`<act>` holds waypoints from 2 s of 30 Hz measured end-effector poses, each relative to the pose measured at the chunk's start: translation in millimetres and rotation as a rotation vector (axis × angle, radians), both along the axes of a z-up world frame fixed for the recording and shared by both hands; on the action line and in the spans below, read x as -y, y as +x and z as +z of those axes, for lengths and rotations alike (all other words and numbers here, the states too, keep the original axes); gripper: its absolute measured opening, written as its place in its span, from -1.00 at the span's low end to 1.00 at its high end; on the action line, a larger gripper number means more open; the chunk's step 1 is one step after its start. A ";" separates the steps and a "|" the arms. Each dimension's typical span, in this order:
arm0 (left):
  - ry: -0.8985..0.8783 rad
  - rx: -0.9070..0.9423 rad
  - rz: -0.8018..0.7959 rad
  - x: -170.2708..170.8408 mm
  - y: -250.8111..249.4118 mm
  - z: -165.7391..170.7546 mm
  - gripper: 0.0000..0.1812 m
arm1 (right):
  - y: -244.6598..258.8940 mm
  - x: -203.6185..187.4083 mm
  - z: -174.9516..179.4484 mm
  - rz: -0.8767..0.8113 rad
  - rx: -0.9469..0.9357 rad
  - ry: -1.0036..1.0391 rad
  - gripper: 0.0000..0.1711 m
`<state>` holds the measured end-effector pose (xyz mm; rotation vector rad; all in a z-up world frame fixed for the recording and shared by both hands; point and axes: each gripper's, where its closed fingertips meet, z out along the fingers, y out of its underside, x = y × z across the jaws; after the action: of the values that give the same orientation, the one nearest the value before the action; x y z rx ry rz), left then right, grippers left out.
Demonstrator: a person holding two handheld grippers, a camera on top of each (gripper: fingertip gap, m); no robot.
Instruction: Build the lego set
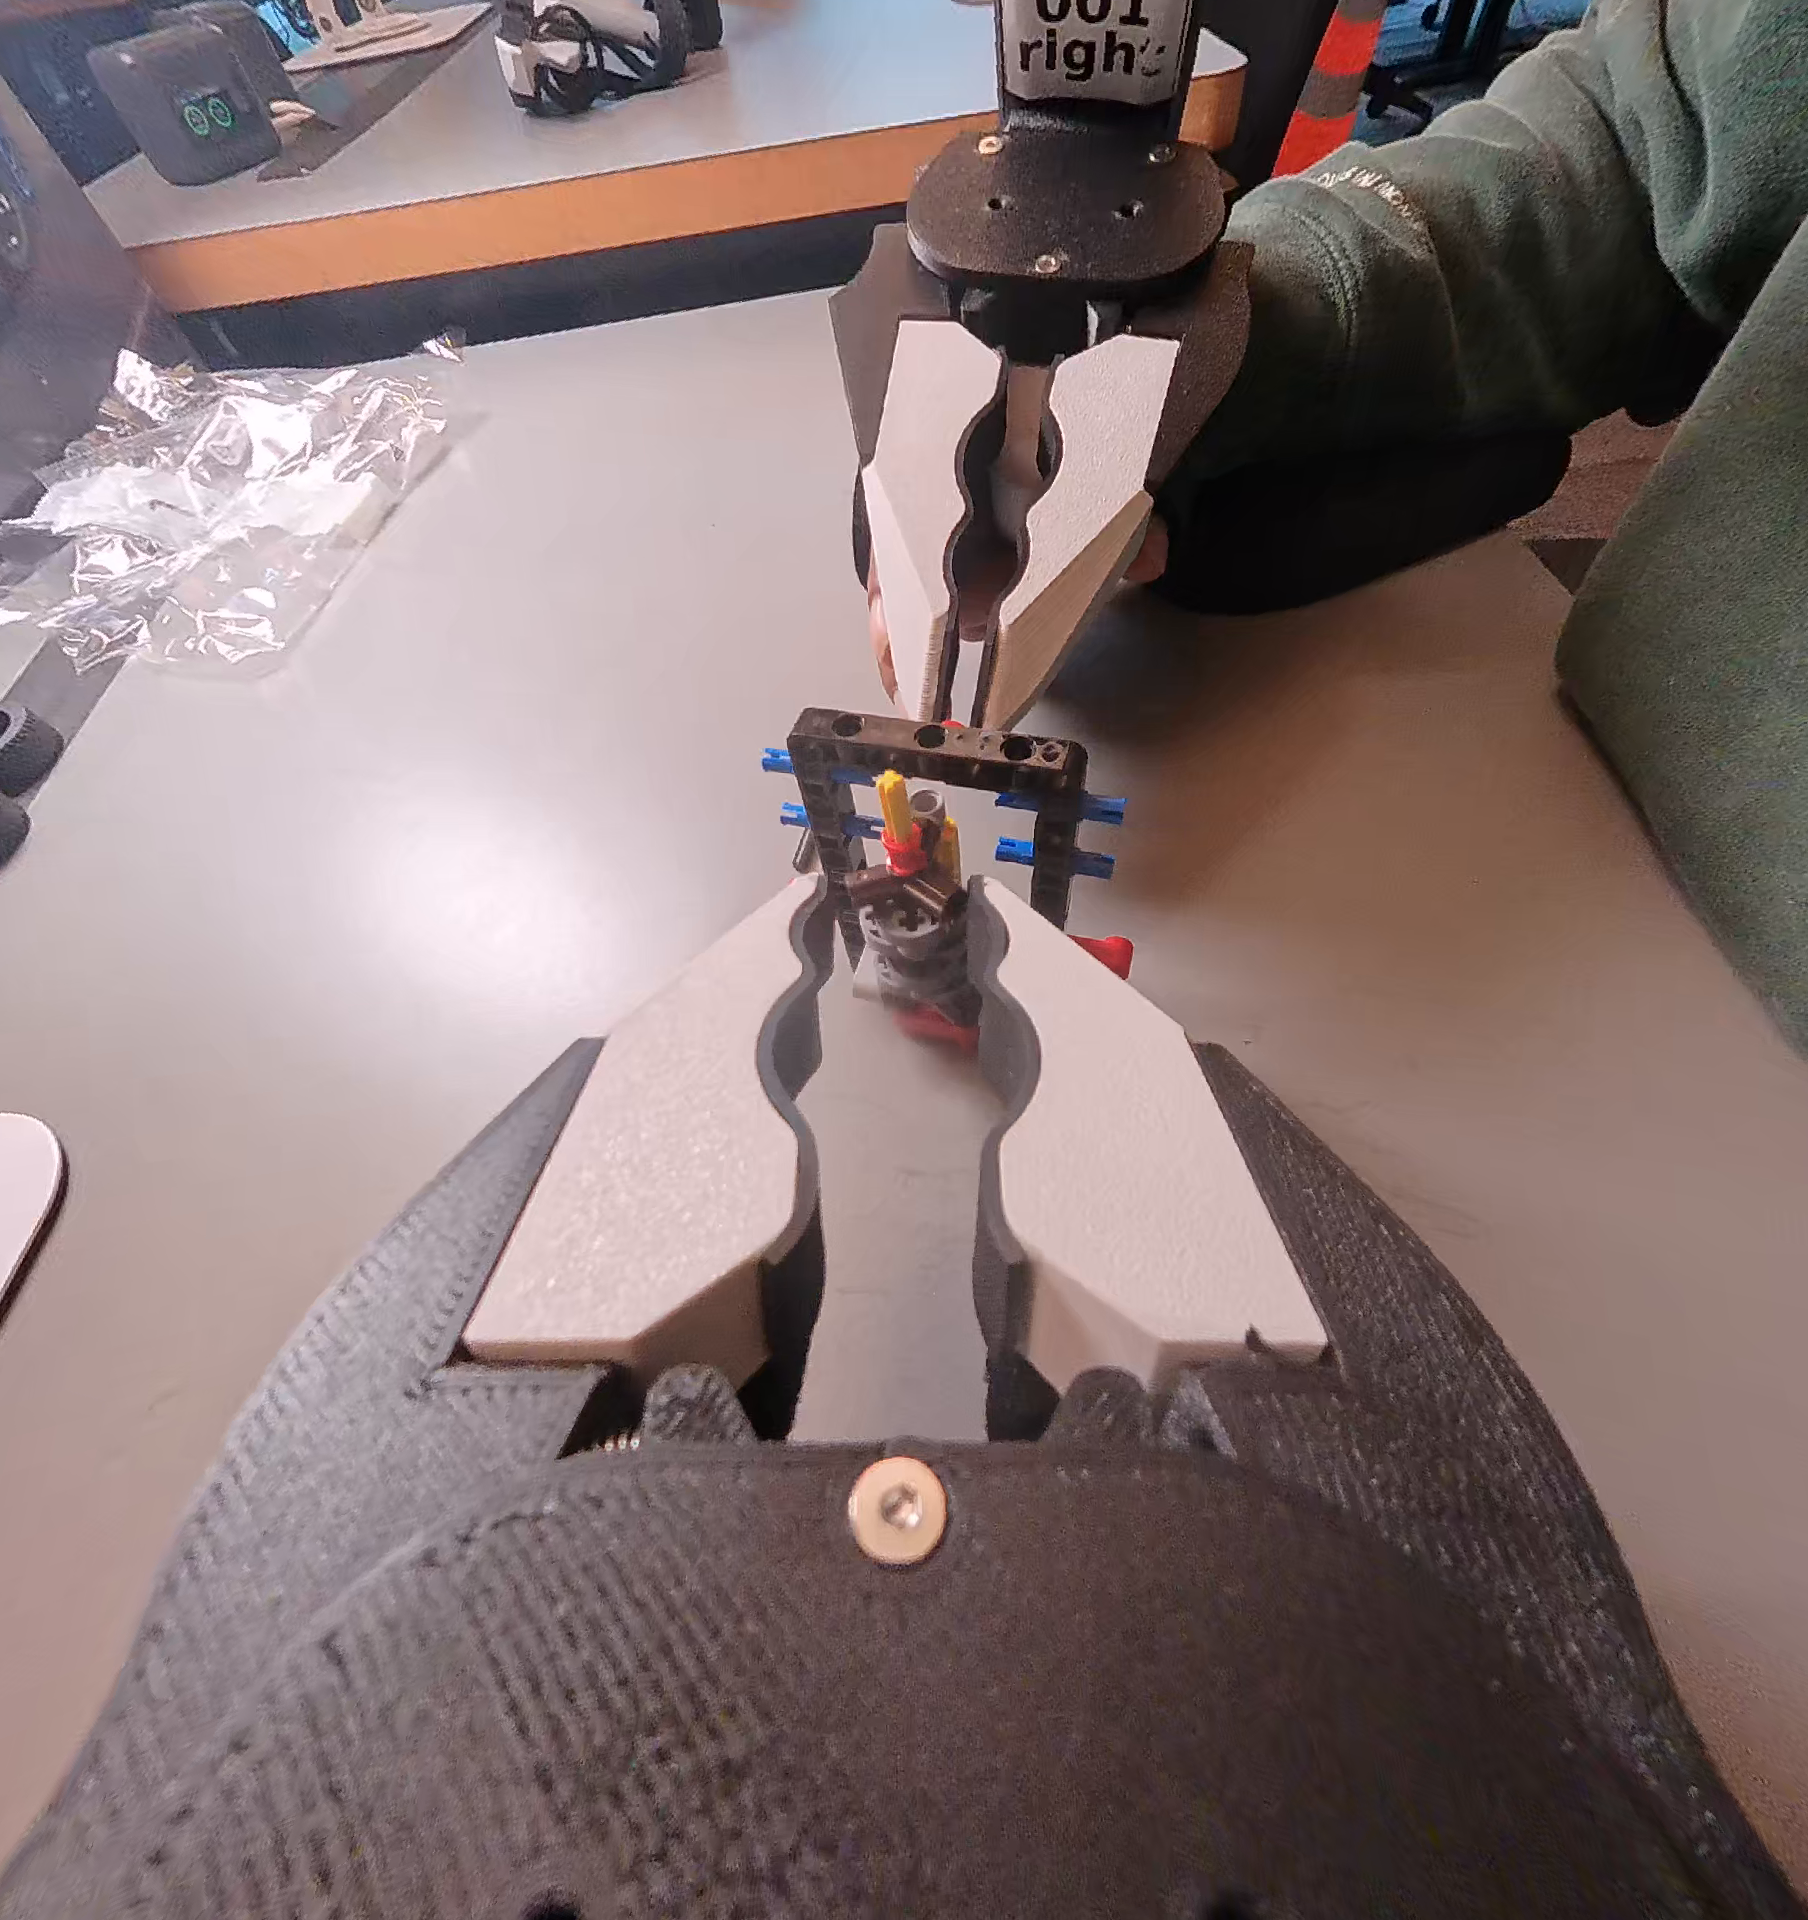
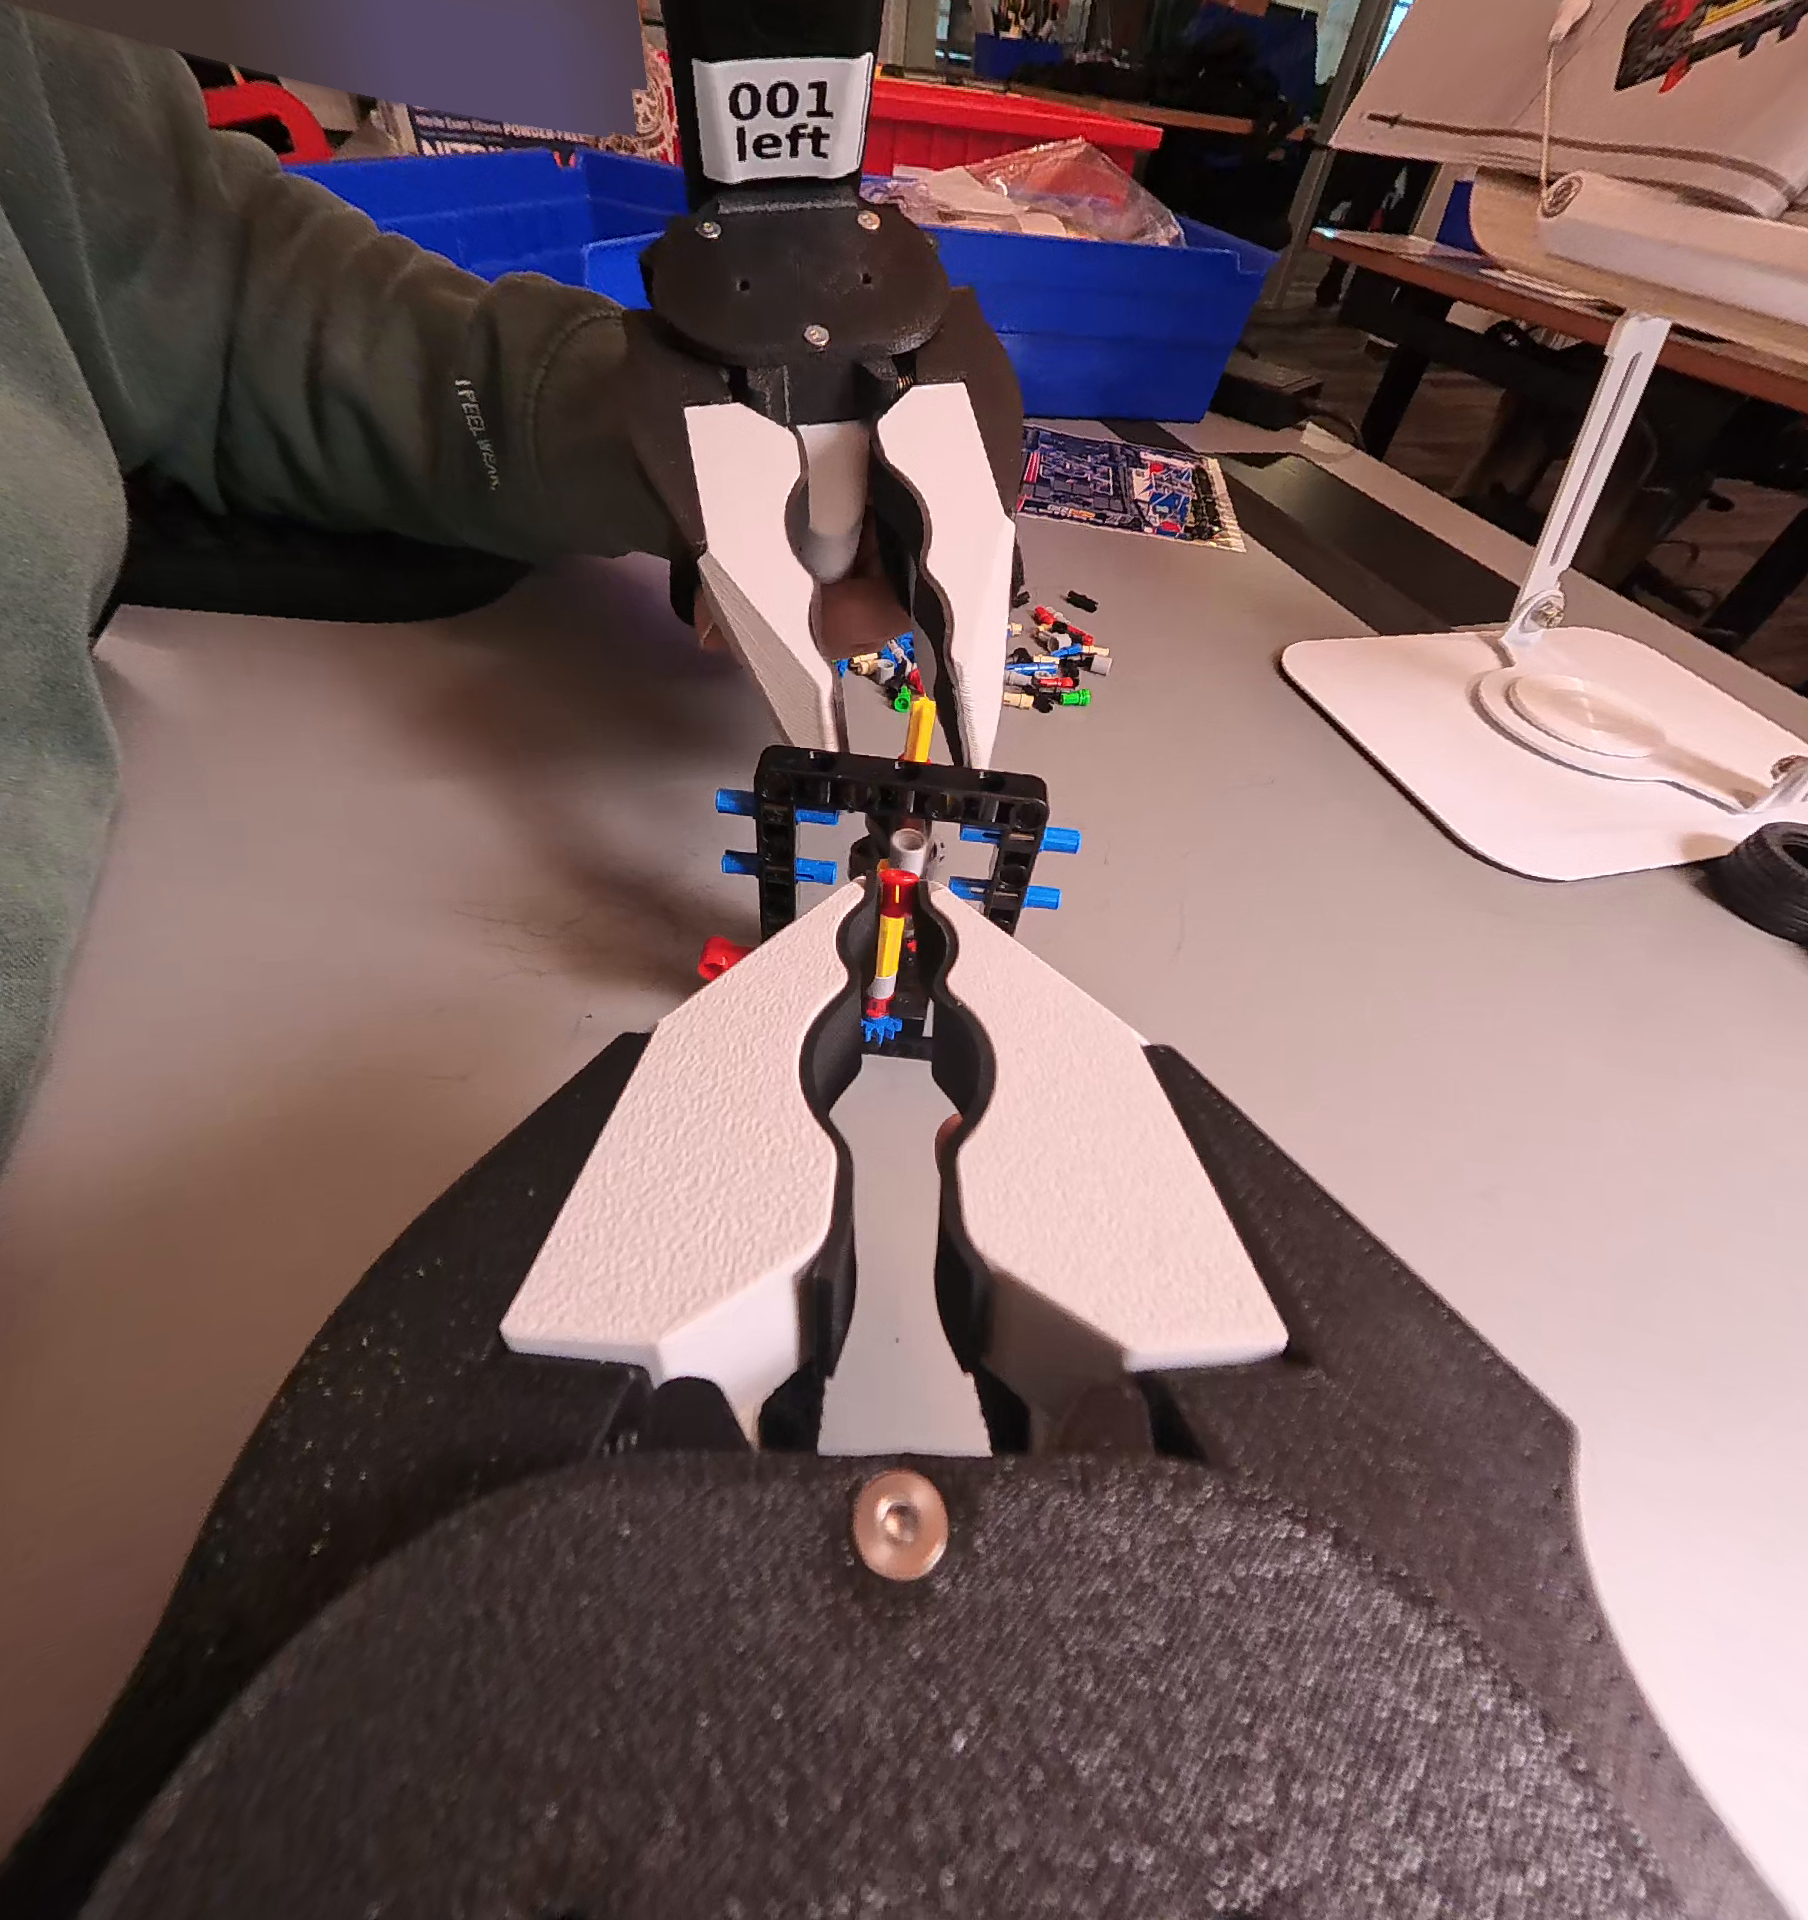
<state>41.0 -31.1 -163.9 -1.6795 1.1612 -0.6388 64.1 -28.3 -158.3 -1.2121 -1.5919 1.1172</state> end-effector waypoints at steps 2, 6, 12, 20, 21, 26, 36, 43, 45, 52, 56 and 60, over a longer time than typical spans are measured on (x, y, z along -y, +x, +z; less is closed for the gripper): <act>0.002 0.002 -0.004 0.4 0.0 0.1 -0.75 | 0.0 0.1 -0.3 0.001 0.000 -0.002 -0.96; 0.004 0.004 -0.005 0.5 -0.3 0.4 -0.76 | -0.1 0.0 -0.9 0.001 0.001 -0.005 -0.96; 0.009 0.003 -0.005 0.5 -0.5 0.6 -0.76 | -0.1 -0.3 -1.3 0.000 0.001 -0.008 -0.96; 0.011 0.006 -0.006 0.6 -0.6 1.6 -0.76 | 0.2 -0.7 0.0 -0.001 -0.004 -0.011 -0.96; 0.012 0.005 -0.007 0.6 -0.6 1.7 -0.76 | 0.2 -0.9 0.1 -0.002 -0.005 -0.011 -0.96; 0.012 0.009 -0.007 0.4 -0.8 2.2 -0.77 | 0.2 -0.8 -0.2 0.000 -0.004 -0.013 -0.96; 0.018 0.011 -0.009 0.3 -1.0 3.5 -0.77 | 0.0 -0.3 -0.3 0.003 -0.005 -0.017 -0.96; 0.017 0.012 -0.011 0.7 -0.6 3.6 -0.76 | 0.0 -0.3 -0.4 0.003 -0.005 -0.018 -0.96; 0.017 0.012 -0.012 0.7 -0.7 3.6 -0.76 | 0.0 -0.3 -0.5 0.003 -0.005 -0.018 -0.96; 0.020 0.015 -0.012 0.8 -1.4 4.9 -0.75 | 0.0 -0.5 0.0 0.002 -0.008 -0.020 -0.96; 0.009 0.048 -0.019 2.3 -3.1 11.5 -0.69 | 0.1 -0.5 1.5 0.001 -0.015 -0.024 -0.96; -0.013 0.120 -0.008 0.7 -5.5 22.9 -0.70 | -0.7 0.0 2.6 -0.001 -0.024 -0.033 -0.96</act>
<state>35.5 -31.8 -141.0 -1.6254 1.0809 -0.7433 63.4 -28.3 -155.6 -1.2168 -1.5603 1.1567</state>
